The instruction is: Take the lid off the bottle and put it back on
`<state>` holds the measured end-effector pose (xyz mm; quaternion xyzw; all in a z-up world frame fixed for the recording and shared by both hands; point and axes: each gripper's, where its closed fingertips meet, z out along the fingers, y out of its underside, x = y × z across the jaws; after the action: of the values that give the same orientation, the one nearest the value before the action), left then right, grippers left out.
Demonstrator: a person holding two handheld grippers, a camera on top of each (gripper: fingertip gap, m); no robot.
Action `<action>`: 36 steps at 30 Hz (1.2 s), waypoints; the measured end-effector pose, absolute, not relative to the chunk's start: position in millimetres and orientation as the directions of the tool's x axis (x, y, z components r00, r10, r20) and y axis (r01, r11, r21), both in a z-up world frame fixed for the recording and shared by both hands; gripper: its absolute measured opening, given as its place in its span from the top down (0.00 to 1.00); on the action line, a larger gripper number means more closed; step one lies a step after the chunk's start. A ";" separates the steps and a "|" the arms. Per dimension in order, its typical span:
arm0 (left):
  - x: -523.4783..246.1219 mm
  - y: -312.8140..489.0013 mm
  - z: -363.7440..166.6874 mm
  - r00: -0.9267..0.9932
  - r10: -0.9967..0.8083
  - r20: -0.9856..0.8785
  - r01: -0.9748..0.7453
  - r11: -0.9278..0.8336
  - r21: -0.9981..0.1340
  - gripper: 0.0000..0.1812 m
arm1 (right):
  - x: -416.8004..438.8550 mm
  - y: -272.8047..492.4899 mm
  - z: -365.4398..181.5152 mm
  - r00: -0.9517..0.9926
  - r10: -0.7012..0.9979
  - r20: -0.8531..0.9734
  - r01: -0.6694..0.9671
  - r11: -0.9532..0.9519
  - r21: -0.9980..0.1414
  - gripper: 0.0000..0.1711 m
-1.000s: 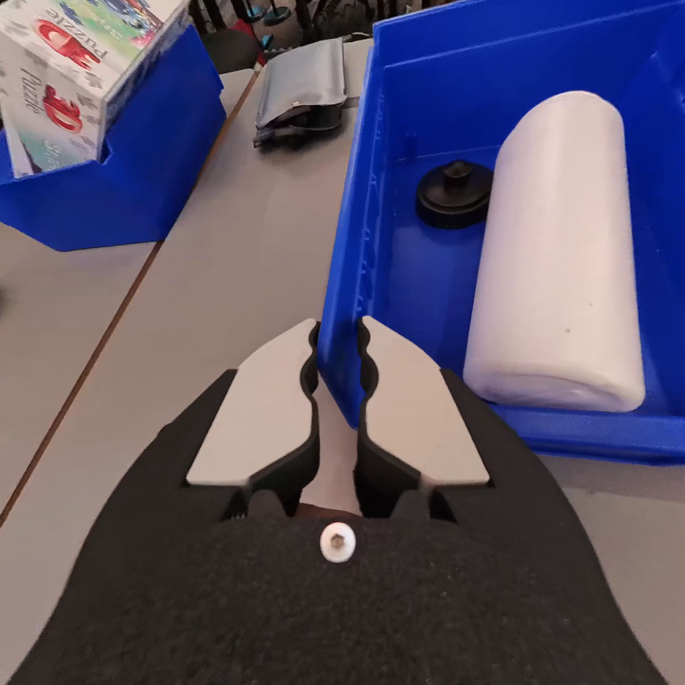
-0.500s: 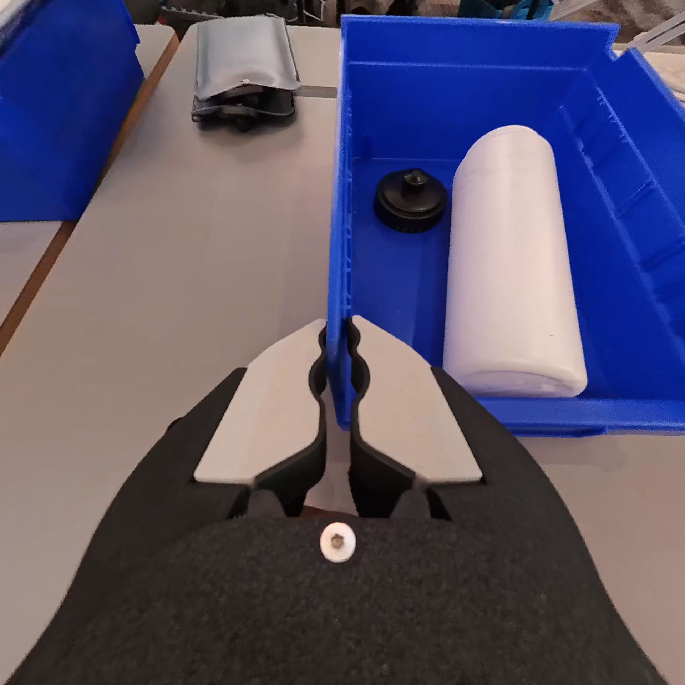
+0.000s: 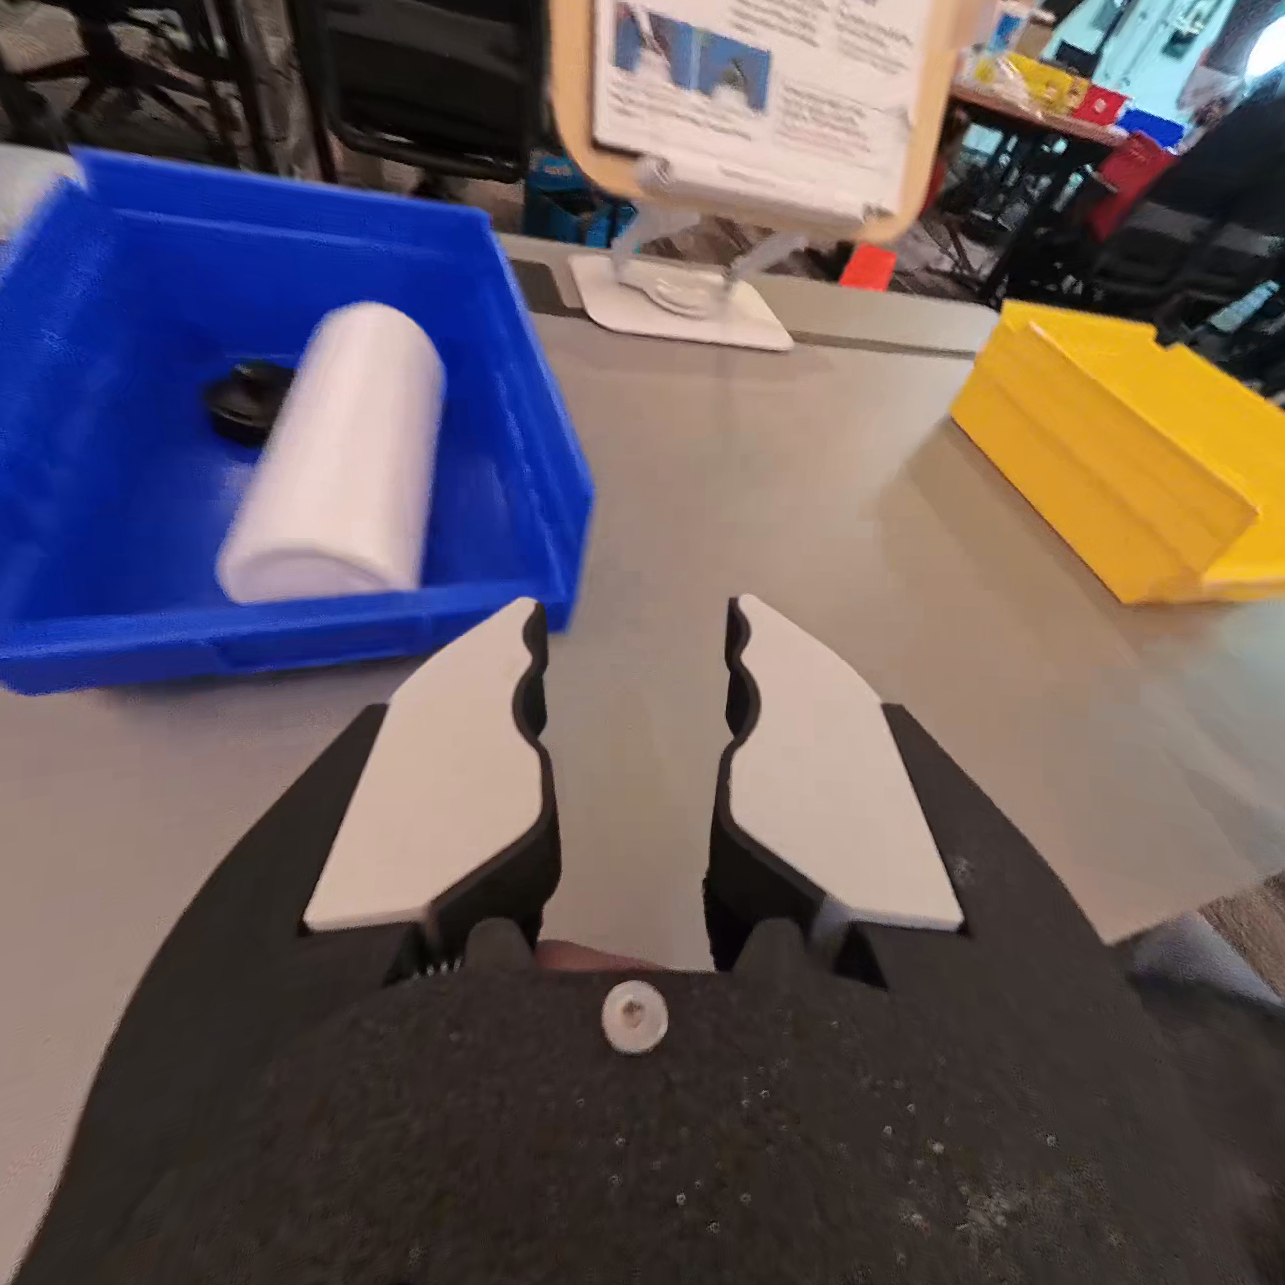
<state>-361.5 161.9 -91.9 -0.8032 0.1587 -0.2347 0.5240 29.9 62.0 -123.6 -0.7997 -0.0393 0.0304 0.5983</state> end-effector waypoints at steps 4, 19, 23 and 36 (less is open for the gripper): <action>-328.3 148.0 -124.6 0.793 -0.570 0.215 -0.077 -0.444 -0.892 0.73 | 12.0 54.5 -104.0 0.979 0.195 -0.061 -0.024 -0.186 -0.982 0.71; -368.6 253.0 -89.9 0.872 -0.483 0.071 -0.269 -0.596 -0.756 0.56 | 4.0 63.6 -124.2 0.976 0.216 -0.003 0.054 -0.262 -0.964 0.73; -396.8 329.5 -104.4 0.920 -0.393 0.001 -0.313 -0.735 -0.602 0.56 | 1.3 64.3 -130.9 0.974 0.228 0.013 0.080 -0.289 -0.954 0.73; -397.8 374.0 -183.3 0.909 -0.408 0.085 -0.372 -0.886 -0.276 0.56 | 7.0 60.9 -135.0 0.977 0.213 0.019 0.085 -0.308 -0.948 0.72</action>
<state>-397.8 374.0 -183.3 -0.9686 0.2013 -0.0704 0.1280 7.0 60.9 -135.0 -0.8068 -0.0925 0.0550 0.5809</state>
